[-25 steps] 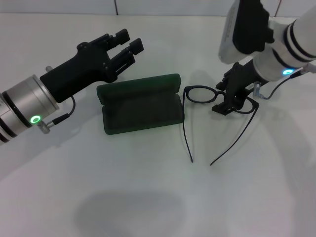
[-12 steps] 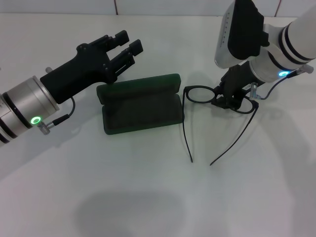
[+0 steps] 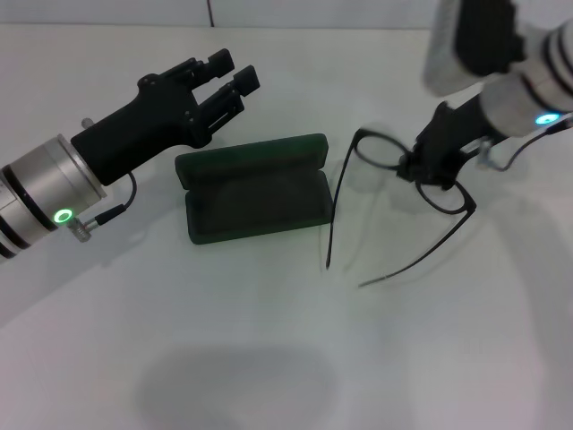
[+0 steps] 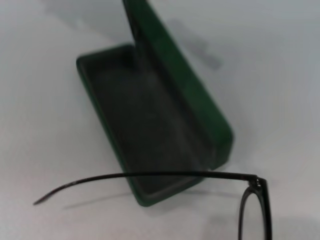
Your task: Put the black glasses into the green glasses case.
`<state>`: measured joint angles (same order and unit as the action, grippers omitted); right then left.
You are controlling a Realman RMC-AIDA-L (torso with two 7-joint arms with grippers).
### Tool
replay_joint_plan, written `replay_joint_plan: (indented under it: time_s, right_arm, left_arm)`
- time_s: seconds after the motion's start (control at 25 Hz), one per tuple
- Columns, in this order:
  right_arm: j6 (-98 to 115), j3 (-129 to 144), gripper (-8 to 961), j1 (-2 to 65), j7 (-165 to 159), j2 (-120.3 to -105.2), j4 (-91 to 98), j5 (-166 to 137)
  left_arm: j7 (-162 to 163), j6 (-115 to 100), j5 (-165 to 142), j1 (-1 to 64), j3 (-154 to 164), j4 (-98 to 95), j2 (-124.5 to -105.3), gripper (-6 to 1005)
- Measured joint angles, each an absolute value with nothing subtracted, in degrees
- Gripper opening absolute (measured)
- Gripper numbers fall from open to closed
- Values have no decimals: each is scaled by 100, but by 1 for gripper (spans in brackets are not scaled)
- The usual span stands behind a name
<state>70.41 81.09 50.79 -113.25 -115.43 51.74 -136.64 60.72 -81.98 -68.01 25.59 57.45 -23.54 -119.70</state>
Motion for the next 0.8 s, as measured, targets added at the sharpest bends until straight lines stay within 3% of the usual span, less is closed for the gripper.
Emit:
replay_joint_plan:
  time_s: [0.24,0.48,0.8]
  right_arm:
    - [7820,6485,121,4243,-10533,-11534,6152,-12986]
    - [8138,5451,110,3456,-8635,-11521,5374,-10722]
    - [8167,5483,108,3516,-7772,-11532,4258,-10055]
  left_arm:
    - [6083,-8821,-6869,2575,5788,-2398,-11962,470]
    - [6753,-9510,-6877,2908,5825,-2409,-11944,470]
    - [8251,-9424,-7711,3967,5932,-2375,-11859,469]
